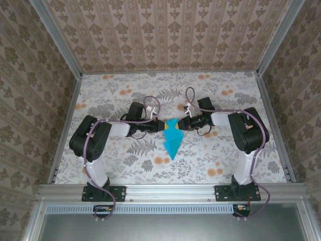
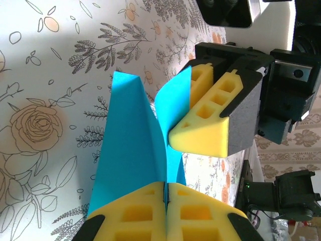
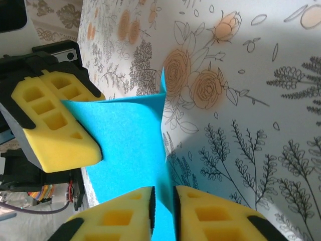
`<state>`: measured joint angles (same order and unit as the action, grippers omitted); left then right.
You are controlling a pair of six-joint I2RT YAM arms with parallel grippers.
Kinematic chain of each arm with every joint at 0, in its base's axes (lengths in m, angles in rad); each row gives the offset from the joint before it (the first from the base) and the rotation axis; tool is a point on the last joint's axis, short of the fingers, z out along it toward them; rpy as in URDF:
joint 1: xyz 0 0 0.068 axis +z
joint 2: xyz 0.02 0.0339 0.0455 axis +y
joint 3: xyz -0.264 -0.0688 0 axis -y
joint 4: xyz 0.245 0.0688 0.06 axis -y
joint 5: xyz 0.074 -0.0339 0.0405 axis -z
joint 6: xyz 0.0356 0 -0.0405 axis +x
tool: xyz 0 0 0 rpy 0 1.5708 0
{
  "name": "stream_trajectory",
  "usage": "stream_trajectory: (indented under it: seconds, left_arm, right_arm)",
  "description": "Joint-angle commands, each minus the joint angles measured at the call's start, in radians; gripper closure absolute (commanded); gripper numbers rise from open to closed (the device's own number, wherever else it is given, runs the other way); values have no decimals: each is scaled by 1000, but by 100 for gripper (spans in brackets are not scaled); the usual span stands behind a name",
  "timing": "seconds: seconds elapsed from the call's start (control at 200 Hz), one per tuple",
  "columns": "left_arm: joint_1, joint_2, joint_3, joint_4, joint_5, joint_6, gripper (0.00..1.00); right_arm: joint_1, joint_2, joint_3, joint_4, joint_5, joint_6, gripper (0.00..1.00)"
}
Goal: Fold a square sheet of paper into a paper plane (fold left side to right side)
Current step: Fold the wing for the fifth time at the center of the table.
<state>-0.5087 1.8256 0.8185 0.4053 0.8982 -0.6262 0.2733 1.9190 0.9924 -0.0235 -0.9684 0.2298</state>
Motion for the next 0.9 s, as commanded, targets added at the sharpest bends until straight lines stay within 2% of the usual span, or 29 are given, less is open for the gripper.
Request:
stream_trajectory:
  seconds: [0.0,0.085,0.12,0.14,0.17,0.355,0.41,0.53,0.625,0.755,0.895]
  left_arm:
    - [2,27,13,-4,25,40,100]
    - [2,32,23,-23,18,49,91]
    - [2,31,29,-33,14,53,84]
    - [4,28,33,-39,12,56,77]
    - [4,23,39,-57,6,64,70]
    - [23,-80,90,-270,-103,176,40]
    - [32,-129,98,-330,-149,204,35]
    - [39,-247,107,-459,-282,264,31]
    - [4,-346,112,-581,-395,313,31]
    - [-123,-451,121,-733,-550,350,32]
    - [-290,-495,96,-774,-658,296,32]
  right_arm:
    - [-5,-54,16,-76,24,-48,92]
    - [-6,-65,20,-116,47,-61,98]
    - [-6,-66,20,-131,53,-59,99]
    - [-5,-66,22,-139,59,-56,100]
    - [-4,-68,22,-147,63,-50,100]
    - [-2,-98,18,-211,159,25,100]
    - [-2,-106,18,-224,179,55,100]
    - [9,-125,22,-249,219,126,100]
    - [24,-145,24,-273,260,175,100]
    - [56,-171,37,-307,309,247,100]
    - [106,-177,72,-360,383,310,100]
